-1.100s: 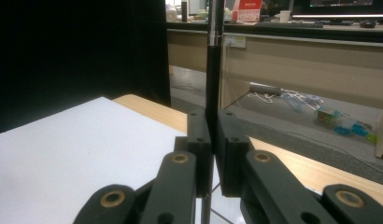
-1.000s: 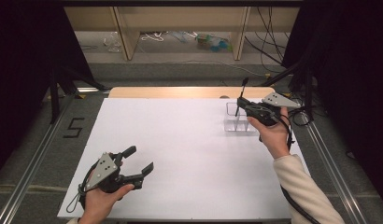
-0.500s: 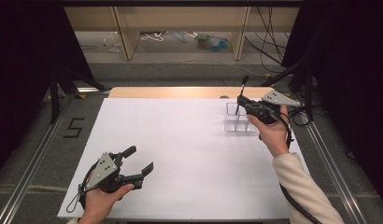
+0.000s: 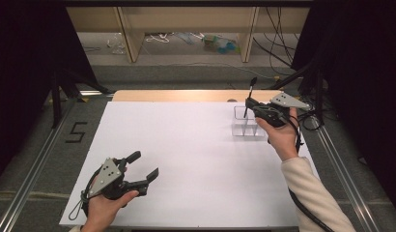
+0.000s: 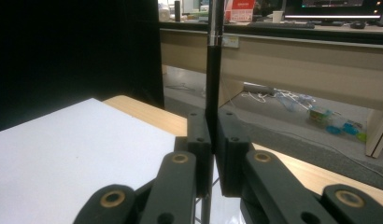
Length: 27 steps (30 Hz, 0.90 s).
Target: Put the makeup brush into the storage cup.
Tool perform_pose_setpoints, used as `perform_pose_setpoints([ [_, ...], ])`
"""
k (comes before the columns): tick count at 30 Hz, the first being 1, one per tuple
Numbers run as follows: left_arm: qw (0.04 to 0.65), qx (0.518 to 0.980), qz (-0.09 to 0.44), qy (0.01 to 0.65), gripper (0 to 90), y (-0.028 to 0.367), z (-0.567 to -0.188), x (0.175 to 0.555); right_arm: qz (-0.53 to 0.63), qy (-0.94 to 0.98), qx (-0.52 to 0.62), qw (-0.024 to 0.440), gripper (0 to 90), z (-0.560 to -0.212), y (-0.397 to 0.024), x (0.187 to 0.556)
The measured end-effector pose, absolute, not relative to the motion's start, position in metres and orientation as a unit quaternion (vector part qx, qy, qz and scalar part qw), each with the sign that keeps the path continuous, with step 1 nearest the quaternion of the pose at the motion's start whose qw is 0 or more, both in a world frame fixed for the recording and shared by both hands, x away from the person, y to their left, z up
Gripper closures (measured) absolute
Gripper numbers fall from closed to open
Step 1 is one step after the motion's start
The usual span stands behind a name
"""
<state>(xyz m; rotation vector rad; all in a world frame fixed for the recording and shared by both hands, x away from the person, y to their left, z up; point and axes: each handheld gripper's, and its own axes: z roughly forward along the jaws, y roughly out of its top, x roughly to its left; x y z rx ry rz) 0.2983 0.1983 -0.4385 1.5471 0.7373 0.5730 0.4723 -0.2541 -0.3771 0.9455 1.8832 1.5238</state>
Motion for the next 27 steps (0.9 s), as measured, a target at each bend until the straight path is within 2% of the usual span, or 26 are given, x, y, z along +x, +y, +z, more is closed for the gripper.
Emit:
perform_pose_setpoints([
  [27, 0.619, 0.671, 0.249, 0.322, 15.8, 0.1987, -0.4386, 0.2985, 0.568, 0.69, 0.353, 0.275, 85.9, -0.3742, -0.2507, 0.4827],
])
